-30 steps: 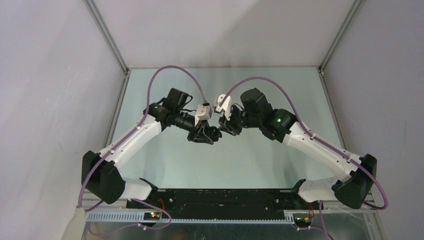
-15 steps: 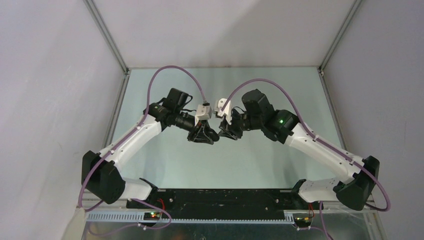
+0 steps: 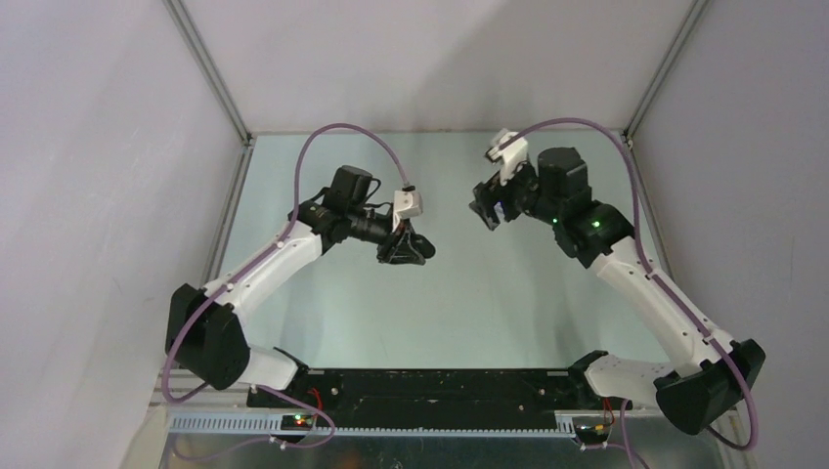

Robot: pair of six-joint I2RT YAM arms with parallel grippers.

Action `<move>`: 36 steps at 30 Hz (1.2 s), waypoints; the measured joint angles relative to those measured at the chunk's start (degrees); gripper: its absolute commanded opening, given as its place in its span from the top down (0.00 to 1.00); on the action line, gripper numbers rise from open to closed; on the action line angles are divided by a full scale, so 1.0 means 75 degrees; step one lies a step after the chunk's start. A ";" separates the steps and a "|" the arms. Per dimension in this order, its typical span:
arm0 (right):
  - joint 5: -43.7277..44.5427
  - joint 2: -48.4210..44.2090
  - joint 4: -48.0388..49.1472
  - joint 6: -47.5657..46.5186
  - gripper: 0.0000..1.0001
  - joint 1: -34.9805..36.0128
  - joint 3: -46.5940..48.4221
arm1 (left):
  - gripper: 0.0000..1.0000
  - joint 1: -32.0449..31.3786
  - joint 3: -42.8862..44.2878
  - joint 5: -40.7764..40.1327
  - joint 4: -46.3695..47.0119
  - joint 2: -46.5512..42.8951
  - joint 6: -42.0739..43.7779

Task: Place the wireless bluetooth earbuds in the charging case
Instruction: Close the charging case, then place the charging case at the center of the board.

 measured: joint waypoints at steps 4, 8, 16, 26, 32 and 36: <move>0.0128 -0.0262 0.0230 0.0460 0.18 -0.0726 -0.0125 | 0.99 0.0003 0.0000 -0.0691 0.0586 0.0379 -0.0682; 0.0052 -0.0289 0.0286 0.0723 0.18 -0.1052 -0.0131 | 0.99 0.0050 0.0093 -0.1215 0.0962 0.1052 -0.1311; -0.0265 -0.0294 0.0312 0.0973 0.18 -0.1405 -0.0210 | 0.99 0.0224 0.0868 -0.1489 0.0924 0.2629 -0.1970; -0.0385 -0.0297 0.0393 0.1081 0.18 -0.1682 -0.0309 | 0.96 0.0379 0.1655 -0.1256 0.1072 0.3931 -0.2664; -0.0358 -0.0297 0.0469 0.1078 0.18 -0.1682 -0.0344 | 0.96 -0.0079 0.1743 -0.1046 0.1547 0.4526 -0.3369; -0.0300 -0.0294 0.0469 0.1075 0.18 -0.1684 -0.0385 | 0.96 -0.0405 0.1810 -0.0915 0.2119 0.4771 -0.3972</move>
